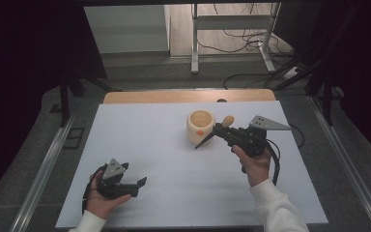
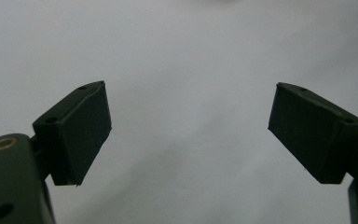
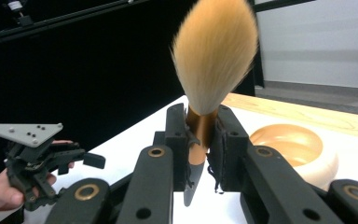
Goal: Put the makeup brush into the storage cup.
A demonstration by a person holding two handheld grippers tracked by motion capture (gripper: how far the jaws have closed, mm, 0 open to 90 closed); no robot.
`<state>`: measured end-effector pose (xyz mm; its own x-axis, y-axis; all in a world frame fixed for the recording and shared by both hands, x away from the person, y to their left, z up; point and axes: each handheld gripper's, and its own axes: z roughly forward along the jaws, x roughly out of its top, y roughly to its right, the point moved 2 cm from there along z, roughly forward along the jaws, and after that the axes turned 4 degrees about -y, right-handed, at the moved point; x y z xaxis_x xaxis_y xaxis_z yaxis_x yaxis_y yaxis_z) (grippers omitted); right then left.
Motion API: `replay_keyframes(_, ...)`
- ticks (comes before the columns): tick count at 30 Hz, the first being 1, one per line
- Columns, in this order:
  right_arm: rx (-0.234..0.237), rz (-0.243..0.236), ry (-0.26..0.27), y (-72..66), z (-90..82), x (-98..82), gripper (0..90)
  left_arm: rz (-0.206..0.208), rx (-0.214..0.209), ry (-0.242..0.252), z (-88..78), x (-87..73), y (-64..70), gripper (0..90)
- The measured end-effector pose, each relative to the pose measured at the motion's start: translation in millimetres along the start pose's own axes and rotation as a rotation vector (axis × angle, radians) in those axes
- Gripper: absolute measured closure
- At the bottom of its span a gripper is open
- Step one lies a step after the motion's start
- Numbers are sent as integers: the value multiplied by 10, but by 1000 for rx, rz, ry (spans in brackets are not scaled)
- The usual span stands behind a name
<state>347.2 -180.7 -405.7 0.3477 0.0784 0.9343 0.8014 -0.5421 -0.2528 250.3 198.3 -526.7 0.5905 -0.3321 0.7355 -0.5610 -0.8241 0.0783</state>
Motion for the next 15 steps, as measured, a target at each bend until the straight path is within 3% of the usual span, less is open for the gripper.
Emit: replay_keyframes(15,-44,7,40,118,15,149,788,5,2,-3,-12,4,8,135)
